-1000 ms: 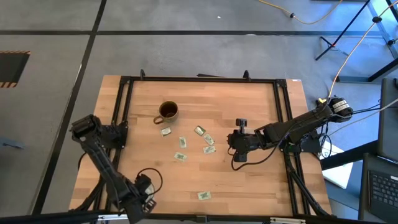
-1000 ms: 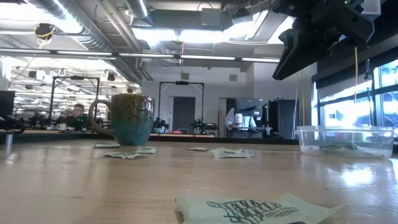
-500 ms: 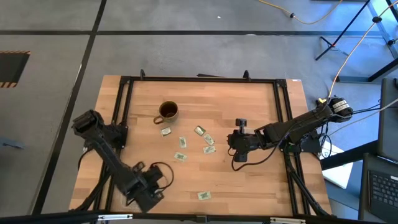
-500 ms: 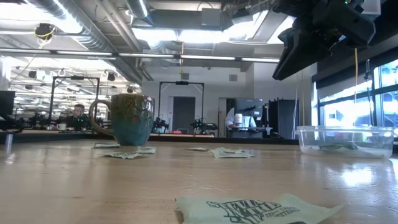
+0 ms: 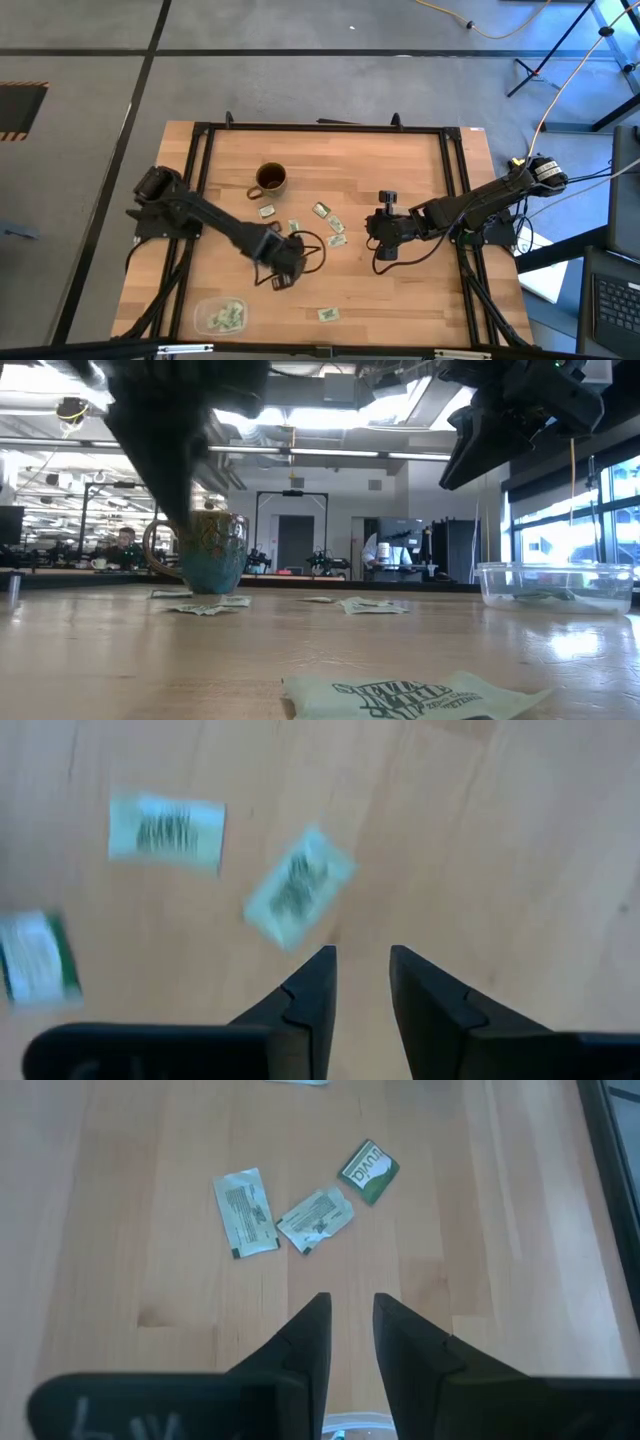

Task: Pick and place Stevia / Truvia into bins
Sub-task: Put the stevia packet into the bottom transparent container

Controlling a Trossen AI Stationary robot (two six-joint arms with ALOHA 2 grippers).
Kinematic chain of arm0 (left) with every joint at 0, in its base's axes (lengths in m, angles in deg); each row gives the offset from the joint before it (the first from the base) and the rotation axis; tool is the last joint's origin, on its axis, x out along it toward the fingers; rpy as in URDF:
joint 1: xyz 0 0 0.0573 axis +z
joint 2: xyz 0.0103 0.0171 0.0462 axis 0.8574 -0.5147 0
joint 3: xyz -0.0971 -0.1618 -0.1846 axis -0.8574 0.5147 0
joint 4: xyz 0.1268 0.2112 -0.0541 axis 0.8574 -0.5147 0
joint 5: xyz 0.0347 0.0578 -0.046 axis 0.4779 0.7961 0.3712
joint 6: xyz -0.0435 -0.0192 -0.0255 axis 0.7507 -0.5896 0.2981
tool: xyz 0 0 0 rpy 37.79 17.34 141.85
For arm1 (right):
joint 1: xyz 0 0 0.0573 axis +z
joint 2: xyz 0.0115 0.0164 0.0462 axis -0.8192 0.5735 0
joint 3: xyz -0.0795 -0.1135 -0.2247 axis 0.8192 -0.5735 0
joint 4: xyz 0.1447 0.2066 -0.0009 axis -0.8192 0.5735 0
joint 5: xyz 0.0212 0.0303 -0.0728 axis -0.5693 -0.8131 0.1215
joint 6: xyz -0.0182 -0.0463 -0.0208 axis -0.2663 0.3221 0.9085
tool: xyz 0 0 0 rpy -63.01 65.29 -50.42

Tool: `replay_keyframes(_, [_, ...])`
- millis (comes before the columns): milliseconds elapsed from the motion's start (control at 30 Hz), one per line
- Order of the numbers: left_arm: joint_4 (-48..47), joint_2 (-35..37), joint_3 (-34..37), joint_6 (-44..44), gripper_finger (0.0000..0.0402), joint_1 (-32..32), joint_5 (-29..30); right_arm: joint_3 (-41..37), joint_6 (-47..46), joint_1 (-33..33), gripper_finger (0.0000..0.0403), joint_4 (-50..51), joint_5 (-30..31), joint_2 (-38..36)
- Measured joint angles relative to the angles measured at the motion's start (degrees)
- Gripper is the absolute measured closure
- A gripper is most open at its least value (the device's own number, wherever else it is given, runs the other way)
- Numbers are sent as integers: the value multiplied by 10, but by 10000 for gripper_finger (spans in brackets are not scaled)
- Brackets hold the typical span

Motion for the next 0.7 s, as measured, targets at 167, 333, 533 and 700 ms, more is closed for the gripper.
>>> replay_keyframes(167, [44,-32,0,-135,300,31,3,0,0,0,321,9,0,0])
replay_keyframes(333, [61,-68,0,-194,282,46,-22,0,-1,0,321,8,0,0])
replay_keyframes(533, [56,-96,0,-214,279,59,-27,0,-1,0,321,9,0,0])
replay_keyframes(700, [54,-105,0,-215,300,70,-29,0,-1,0,321,8,0,0])
